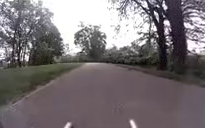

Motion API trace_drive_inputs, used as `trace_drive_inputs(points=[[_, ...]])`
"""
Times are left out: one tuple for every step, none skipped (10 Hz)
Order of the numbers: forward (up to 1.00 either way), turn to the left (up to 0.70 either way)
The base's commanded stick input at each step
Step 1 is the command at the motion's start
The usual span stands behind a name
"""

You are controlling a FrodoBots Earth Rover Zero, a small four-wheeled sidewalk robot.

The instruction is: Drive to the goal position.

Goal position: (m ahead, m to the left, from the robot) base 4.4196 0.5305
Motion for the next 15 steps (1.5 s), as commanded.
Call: trace_drive_inputs(points=[[0.70, 0.00], [0.70, 0.00], [0.70, 0.00], [0.70, 0.00], [0.70, 0.00], [0.70, 0.00], [0.70, 0.00], [0.70, 0.00], [0.70, 0.00], [0.70, 0.00], [0.70, 0.00], [0.70, 0.00], [0.70, 0.00], [0.70, 0.00], [0.70, 0.00]])
